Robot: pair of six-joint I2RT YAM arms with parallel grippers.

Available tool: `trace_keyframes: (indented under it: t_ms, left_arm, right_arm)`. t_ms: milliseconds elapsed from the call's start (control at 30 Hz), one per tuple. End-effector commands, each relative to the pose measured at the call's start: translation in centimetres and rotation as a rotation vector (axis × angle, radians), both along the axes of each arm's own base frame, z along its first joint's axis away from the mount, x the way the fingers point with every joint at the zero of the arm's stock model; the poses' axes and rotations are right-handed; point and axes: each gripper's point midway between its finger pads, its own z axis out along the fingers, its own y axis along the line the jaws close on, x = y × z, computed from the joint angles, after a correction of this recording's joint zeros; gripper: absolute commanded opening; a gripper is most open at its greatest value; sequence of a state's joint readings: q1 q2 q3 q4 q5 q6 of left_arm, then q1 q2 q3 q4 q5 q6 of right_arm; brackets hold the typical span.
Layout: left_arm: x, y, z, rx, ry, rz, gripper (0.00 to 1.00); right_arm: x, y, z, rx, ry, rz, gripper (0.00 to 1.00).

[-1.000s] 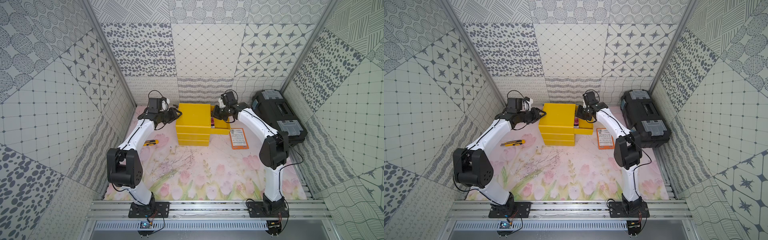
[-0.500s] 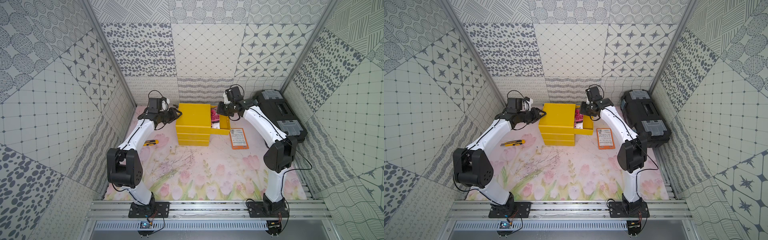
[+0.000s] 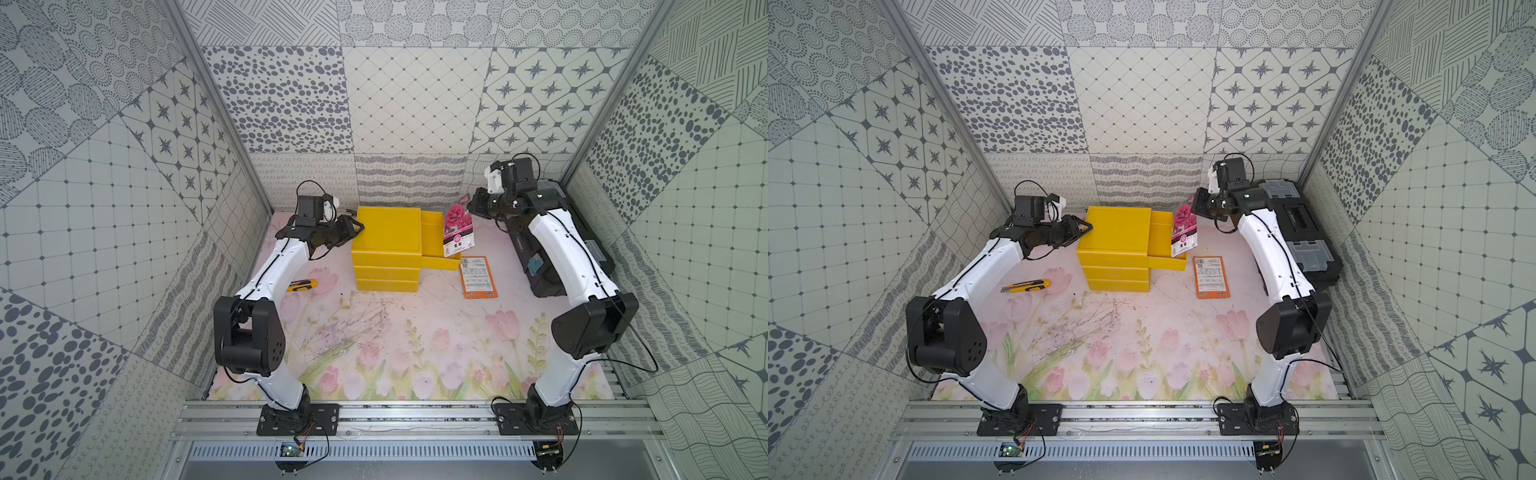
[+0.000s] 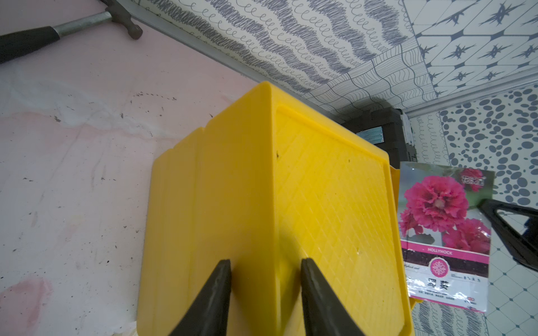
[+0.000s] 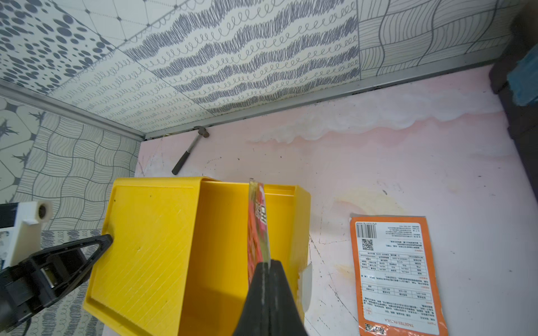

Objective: Take the seed bags out of the drawer
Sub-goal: Pick up the seed packet from the drawer, then place the seed packet at the center of the board.

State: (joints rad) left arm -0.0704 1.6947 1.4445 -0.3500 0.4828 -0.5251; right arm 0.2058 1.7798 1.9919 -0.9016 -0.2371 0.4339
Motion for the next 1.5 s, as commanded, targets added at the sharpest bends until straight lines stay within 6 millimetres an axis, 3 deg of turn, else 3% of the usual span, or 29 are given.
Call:
trace_keyframes:
  t_ms: [0,167,333,633,967,1133,1300,1467]
  left_arm:
    - [-3.0,0.5,-4.3,0.034,0.209,0.004,0.41]
    - [-3.0,0.5,-4.1,0.032,0.206,0.005,0.41]
    - [-3.0,0.5,-4.1,0.031,0.206,0.003,0.41]
    - [-3.0,0.4,-4.0,0.031,0.205,0.003,0.41]
    - [-3.0,0.5,-4.3,0.033,0.211,0.004,0.41]
    - [-3.0,0.5,-4.4,0.034,0.212,0.003,0.41]
    - [-2.9,0.4,-4.5,0.033,0.216,0.003,0.41]
    - [-2.9,0.4,-4.6,0.033,0.218,0.003,0.41]
  right_arm:
    - [-1.2,-2.1,2.4,0.033,-0.054,0.001,0.00]
    - [-1.9,-7.3,2.1,-0.011,-0.058,-0.113,0.00]
    - [-2.1,-10.3,-1.8,-0.096,0.003,-0.187,0.00]
    - [-0.3,-8.9,-13.2,-0.087,0.179,-0.089,0.00]
    - [0.6,-8.1,-20.8,-0.102,0.302,-0.018,0.00]
    - [0.2,-10.2,-23.0,-0.219,0.343,-0.073,0.00]
    - [0.2,-11.9,-23.7,-0.298,0.369,-0.132,0.23]
    - [0.1,-11.5,-21.9,-0.290,0.336,-0.147,0.44]
